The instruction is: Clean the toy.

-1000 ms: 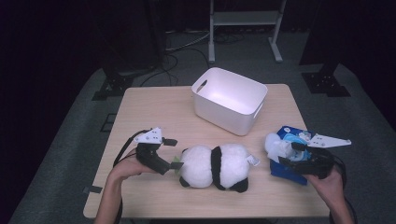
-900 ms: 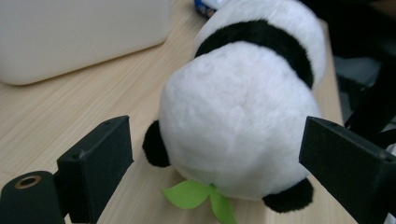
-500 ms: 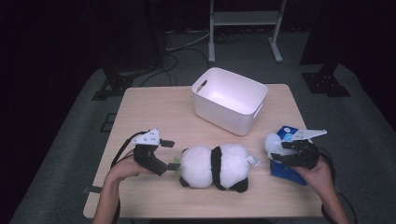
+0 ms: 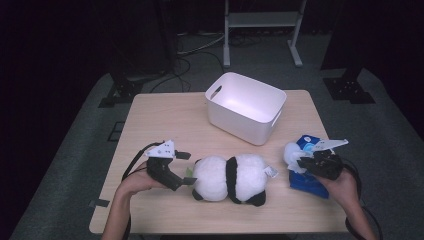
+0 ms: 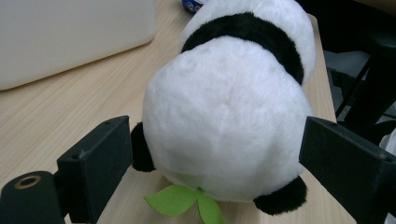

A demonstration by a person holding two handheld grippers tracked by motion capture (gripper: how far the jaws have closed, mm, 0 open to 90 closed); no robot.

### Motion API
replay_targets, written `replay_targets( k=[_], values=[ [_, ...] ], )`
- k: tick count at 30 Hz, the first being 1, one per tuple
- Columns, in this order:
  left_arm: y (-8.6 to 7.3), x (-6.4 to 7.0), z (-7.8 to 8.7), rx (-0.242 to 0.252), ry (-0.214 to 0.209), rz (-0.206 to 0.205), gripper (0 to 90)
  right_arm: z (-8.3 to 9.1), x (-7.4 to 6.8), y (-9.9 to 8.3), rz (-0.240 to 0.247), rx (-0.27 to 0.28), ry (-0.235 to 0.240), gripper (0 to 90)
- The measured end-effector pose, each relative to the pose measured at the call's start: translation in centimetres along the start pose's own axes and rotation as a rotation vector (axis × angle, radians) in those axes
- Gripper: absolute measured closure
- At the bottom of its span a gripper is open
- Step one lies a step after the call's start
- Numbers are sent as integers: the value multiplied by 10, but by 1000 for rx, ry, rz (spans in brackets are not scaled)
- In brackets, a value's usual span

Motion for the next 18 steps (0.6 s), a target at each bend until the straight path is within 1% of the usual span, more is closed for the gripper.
replay_targets(
  k=[1, 2, 3, 6, 7, 13, 16, 17, 18],
  values=[
    [0, 0, 0, -1, -1, -3, 84, 0, 0, 0, 0, 0, 0, 805],
    [0, 0, -1, -1, 0, -3, 84, 2, 0, 0, -10, 6, 9, 829],
    [-1, 0, -2, -1, -3, -2, 83, 2, 0, 0, -9, 11, 10, 840],
    [-2, 0, -3, -9, -3, -5, 84, 5, 0, 1, -19, 20, 19, 846],
    [-2, 2, -4, -8, -6, -4, 84, 8, 0, 2, -24, 35, 28, 858],
    [-1, 3, -4, -5, -11, -11, 84, 18, -1, 6, -40, 62, 48, 864],
    [-1, 3, -4, -5, -12, -13, 84, 25, -1, 10, -53, 91, 65, 864],
    [-2, 4, -5, -8, -13, -10, 84, 30, -1, 14, -59, 109, 75, 864],
    [-2, 4, -5, -8, -13, -10, 84, 30, -1, 14, -59, 109, 75, 864]
  ],
)
Point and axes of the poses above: each handheld gripper's, and its own axes: z roughly backward along the jaws, y roughly out of its top, x roughly to its right, the point moved 10 cm from there along -z, roughly forward along the jaws, and after that the axes turned 4 degrees about y, right-handed, at the moved point
